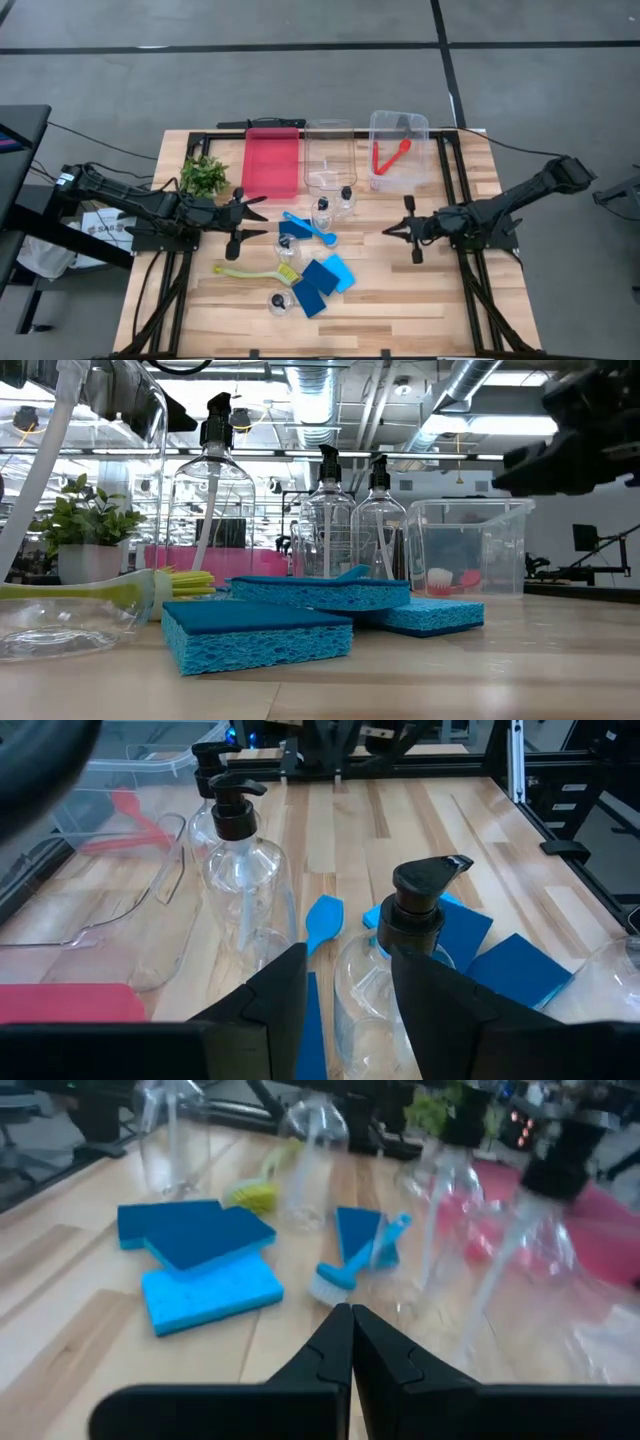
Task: Pick & Place Kitchen Sink Supplies
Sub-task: Put the green dish brush into the right transparent bin
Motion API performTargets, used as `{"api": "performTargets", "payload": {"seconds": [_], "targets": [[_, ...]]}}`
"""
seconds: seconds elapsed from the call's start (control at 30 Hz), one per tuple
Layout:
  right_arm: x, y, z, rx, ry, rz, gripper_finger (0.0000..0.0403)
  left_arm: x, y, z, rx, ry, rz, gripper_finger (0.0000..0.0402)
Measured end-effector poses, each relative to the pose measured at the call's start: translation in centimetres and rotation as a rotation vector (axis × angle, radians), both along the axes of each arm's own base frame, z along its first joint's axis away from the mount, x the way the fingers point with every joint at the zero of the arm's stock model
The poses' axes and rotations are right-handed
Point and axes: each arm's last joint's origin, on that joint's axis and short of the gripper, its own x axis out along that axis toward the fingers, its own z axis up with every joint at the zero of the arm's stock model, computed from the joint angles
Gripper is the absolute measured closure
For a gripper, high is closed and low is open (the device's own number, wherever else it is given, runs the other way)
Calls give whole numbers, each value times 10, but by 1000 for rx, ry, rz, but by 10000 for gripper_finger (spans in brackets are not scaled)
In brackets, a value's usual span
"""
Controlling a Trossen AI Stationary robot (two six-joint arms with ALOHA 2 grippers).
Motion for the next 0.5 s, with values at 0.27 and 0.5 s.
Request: {"api": "performTargets", "payload": {"seconds": [0.27, 0.5], "targets": [[-3, -2, -8, 33, 17, -15, 402, 0, 0, 0, -29, 1, 12, 253], [-4, -2, -9, 79, 32, -19, 402, -1, 0, -2, -34, 23, 17, 253]]}}
